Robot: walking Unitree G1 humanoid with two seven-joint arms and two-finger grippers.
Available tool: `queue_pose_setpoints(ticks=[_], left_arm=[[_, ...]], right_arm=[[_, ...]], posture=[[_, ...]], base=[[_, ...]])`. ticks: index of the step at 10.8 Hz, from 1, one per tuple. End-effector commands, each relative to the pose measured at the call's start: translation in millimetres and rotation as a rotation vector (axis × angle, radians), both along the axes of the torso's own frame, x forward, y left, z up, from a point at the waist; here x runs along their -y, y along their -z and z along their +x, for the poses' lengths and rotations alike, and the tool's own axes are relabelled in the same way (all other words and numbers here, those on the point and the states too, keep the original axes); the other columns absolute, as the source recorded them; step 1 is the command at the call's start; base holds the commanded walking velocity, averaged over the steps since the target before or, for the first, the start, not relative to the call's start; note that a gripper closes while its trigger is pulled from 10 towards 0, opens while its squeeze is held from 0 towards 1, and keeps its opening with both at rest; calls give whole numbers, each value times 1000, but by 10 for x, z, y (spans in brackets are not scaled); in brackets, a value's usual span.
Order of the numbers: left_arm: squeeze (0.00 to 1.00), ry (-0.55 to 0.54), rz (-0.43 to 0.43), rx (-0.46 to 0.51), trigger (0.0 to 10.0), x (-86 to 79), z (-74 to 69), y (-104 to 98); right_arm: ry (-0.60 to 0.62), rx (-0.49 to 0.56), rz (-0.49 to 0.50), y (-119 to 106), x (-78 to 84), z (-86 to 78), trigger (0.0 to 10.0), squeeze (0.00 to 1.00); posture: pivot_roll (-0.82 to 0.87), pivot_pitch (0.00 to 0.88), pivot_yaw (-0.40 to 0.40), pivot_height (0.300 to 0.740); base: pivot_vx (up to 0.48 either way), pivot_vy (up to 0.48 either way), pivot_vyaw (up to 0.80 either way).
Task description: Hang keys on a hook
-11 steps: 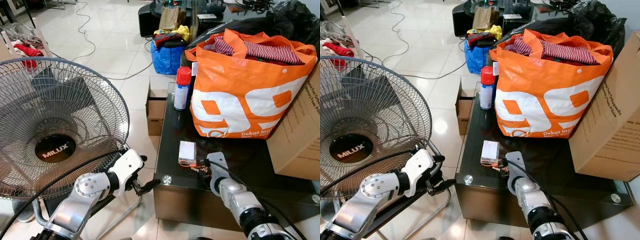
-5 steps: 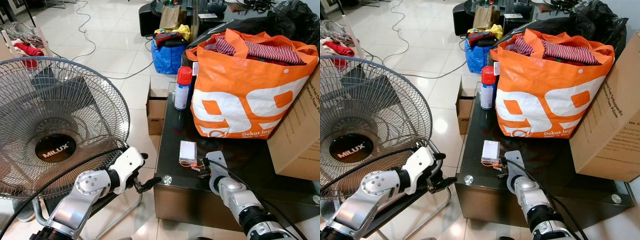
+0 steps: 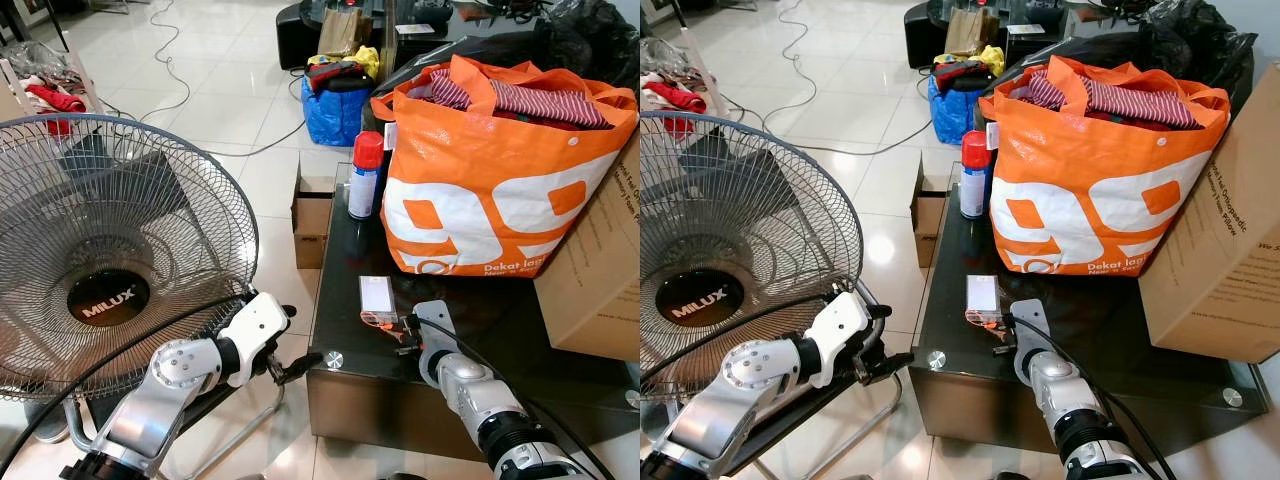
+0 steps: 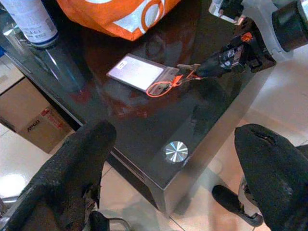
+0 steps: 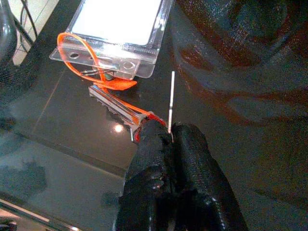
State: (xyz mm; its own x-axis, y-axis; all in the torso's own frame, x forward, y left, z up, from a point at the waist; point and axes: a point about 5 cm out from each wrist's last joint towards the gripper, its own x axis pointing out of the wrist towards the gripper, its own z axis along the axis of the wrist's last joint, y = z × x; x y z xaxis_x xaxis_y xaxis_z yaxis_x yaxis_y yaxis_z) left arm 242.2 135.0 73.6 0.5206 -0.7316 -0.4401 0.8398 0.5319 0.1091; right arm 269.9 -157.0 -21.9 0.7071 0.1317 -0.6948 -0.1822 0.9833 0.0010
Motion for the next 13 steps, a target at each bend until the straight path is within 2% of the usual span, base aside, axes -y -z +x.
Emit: queue_pose_setpoints(ticks=[1, 2, 3, 4, 8, 10, 12, 13], left_arm=[[0, 1, 10, 9, 10000, -18, 22, -15], [0, 3, 10, 11, 10000, -17, 27, -17], [0, 4, 11, 13, 10000, -18, 31, -19], [0, 5, 13, 14, 10000, -21, 38, -23], [0, 13, 16, 20, 10000, -14, 54, -36], [0, 16, 15, 20, 10000, -7, 63, -34], [0, 20, 13, 19, 10000, 6, 66, -29], [0, 22, 13, 17, 10000, 6, 66, -29]], right_arm=[[-6, 38, 11, -75, -8, 75, 0, 0], [-25, 42, -14, -70, -3, 67, 10000, 0], [-20, 45, -17, -67, 9, 65, 10000, 0], [11, 62, 2, -94, 49, 83, 10000, 1000], [-1, 83, 26, -164, 155, 97, 10000, 1000], [-25, 70, 34, -159, 181, 54, 10000, 1000], [-90, -10, 72, -49, 102, -89, 10000, 1000], [-88, -22, 82, -35, 63, -109, 10000, 1000]], posture=[[10, 16, 32, 740], [11, 14, 34, 740], [11, 13, 35, 740], [12, 14, 38, 740], [8, 9, 44, 740], [4, 8, 44, 740], [5, 9, 43, 740], [7, 11, 43, 740]], base=[[0, 0, 0], [0, 0, 0], [0, 0, 0], [0, 0, 0], [0, 0, 0], [0, 0, 0], [0, 0, 0], [0, 0, 0]])
